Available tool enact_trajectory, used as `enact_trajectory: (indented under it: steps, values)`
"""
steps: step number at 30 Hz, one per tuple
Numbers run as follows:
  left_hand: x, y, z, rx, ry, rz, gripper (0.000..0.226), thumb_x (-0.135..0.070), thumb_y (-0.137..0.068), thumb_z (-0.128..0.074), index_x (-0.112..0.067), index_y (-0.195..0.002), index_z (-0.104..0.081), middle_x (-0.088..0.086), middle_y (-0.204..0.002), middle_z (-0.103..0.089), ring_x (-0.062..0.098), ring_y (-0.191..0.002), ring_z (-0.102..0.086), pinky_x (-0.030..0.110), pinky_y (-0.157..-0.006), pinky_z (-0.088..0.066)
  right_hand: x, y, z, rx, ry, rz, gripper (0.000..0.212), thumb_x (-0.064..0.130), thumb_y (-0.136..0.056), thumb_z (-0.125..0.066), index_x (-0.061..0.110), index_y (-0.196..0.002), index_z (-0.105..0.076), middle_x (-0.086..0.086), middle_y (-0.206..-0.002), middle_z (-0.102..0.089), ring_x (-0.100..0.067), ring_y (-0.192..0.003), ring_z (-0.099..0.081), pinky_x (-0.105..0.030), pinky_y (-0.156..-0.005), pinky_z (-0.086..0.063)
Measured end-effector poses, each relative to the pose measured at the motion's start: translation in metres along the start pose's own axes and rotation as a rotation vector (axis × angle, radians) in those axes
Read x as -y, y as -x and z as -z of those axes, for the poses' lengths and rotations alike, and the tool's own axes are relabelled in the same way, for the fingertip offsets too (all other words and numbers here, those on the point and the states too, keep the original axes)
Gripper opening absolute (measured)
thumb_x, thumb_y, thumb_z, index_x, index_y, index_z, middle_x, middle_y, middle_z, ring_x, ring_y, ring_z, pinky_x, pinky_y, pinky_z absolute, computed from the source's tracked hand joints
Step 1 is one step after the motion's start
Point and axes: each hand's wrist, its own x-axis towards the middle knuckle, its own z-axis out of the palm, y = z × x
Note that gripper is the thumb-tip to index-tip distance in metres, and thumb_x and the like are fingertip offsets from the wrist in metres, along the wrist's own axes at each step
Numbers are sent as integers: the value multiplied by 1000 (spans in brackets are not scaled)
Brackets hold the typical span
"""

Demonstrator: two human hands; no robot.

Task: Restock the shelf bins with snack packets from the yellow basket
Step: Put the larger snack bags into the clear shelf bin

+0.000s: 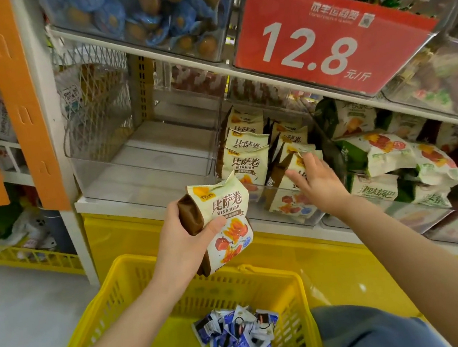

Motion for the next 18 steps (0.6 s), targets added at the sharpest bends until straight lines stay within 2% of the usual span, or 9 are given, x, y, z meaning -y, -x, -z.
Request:
enact_trajectory:
  steps: [3, 5, 7, 10, 11, 13, 16, 18]
  values:
    - [0, 0, 2, 13, 16, 0, 39, -25, -73, -75, -37, -96, -47, -17, -98, -62, 4, -83, -65, 18, -54, -54, -1, -1, 3, 45, 31, 1, 54, 52, -94, -34, 10, -128, -38, -11, -126, -48, -28, -113, -44, -43, -96, -36]
    - [-1, 0, 3, 15, 34, 4, 39, -25, -72, -76, -39, -94, -46, -18, -97, -61, 4, -81, -65, 15, -52, -53, 0, -3, 9, 77, 155, 18, 60, 54, -94, -34, 10, -134, -35, -11, -133, -44, -28, -120, -41, -43, -100, -32]
    - [-2, -1, 4, 10, 57, 8, 38, -25, -72, -76, -39, -92, -47, -18, -96, -62, 4, -80, -65, 14, -50, -52, 7, -5, 15, -6, 246, 87, 61, 54, -93, -38, 11, -136, -35, -11, -135, -43, -27, -124, -38, -41, -103, -30]
    - [-4, -5, 6, -5, 83, 10, 38, -25, -72, -76, -40, -91, -47, -19, -95, -61, 5, -81, -65, 15, -50, -52, 37, -13, 20, -187, 43, 238, 54, 42, -91, -53, 18, -137, -38, -6, -136, -46, -23, -127, -42, -37, -102, -38]
    - [-4, -6, 7, -12, 87, 9, 38, -25, -72, -76, -40, -92, -47, -18, -96, -61, 6, -83, -66, 16, -52, -53, 48, -20, 20, -165, 14, 290, 54, 39, -90, -56, 20, -138, -39, -3, -137, -47, -21, -128, -43, -35, -101, -39]
    - [-5, -9, 9, -27, 89, 13, 39, -25, -72, -75, -38, -97, -48, -16, -99, -62, 8, -85, -66, 19, -55, -55, 66, -38, 16, -15, 57, 337, 59, 40, -87, -61, 25, -139, -39, 0, -141, -44, -20, -130, -42, -34, -101, -39]
    - [-5, -12, 13, -48, 110, 23, 40, -25, -72, -75, -35, -101, -49, -16, -99, -63, 8, -84, -67, 20, -54, -55, 77, -64, 11, 234, 132, 247, 74, 45, -79, -69, 26, -141, -34, 1, -145, -41, -21, -131, -41, -33, -99, -39]
    - [-6, -15, 16, -50, 131, 20, 38, -25, -72, -75, -39, -95, -49, -18, -96, -64, 6, -79, -68, 20, -52, -54, 77, -74, 6, 285, 219, 259, 83, 50, -74, -72, 24, -142, -33, -1, -143, -45, -24, -127, -46, -32, -94, -41]
